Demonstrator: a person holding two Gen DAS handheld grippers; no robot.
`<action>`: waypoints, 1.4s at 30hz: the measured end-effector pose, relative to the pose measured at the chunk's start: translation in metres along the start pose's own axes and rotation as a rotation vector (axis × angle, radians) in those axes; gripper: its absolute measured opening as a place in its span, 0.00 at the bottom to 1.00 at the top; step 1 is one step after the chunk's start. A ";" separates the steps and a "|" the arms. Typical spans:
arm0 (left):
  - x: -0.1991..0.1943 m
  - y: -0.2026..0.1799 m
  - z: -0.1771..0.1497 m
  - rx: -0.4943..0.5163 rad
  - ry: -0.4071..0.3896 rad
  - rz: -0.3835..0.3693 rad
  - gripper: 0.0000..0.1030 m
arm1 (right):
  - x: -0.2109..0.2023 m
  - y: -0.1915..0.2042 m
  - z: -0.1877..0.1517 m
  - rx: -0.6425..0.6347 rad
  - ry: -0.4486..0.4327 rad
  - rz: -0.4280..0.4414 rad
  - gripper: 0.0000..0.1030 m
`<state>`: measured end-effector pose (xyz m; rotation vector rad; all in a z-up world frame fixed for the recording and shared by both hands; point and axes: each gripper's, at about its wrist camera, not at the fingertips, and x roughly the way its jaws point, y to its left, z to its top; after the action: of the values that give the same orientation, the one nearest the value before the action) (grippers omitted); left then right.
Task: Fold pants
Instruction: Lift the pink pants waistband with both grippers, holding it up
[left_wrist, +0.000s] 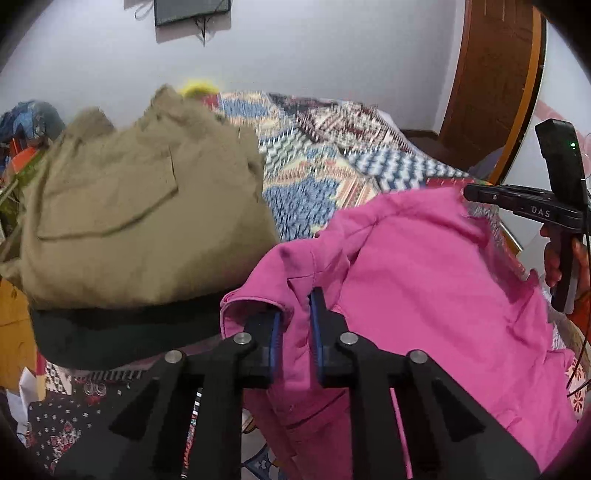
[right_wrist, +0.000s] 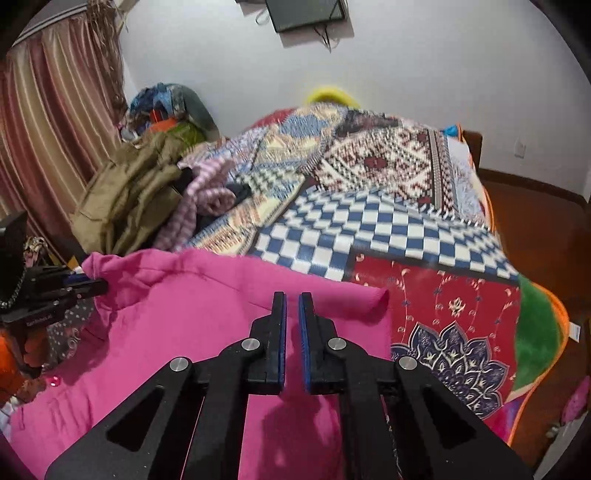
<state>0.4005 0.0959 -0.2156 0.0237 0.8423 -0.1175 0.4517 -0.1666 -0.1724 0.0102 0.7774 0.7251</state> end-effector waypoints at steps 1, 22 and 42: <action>-0.007 -0.002 0.002 0.000 -0.015 -0.006 0.13 | -0.004 0.002 0.002 -0.001 -0.008 0.000 0.05; -0.013 0.005 0.010 0.000 -0.019 0.018 0.13 | 0.039 -0.019 -0.025 0.014 0.199 0.016 0.45; -0.009 0.007 0.009 -0.003 -0.028 0.023 0.13 | 0.031 -0.009 -0.001 0.052 0.094 0.069 0.05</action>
<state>0.4021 0.1026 -0.2028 0.0287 0.8136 -0.0949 0.4713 -0.1552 -0.1949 0.0501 0.8894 0.7754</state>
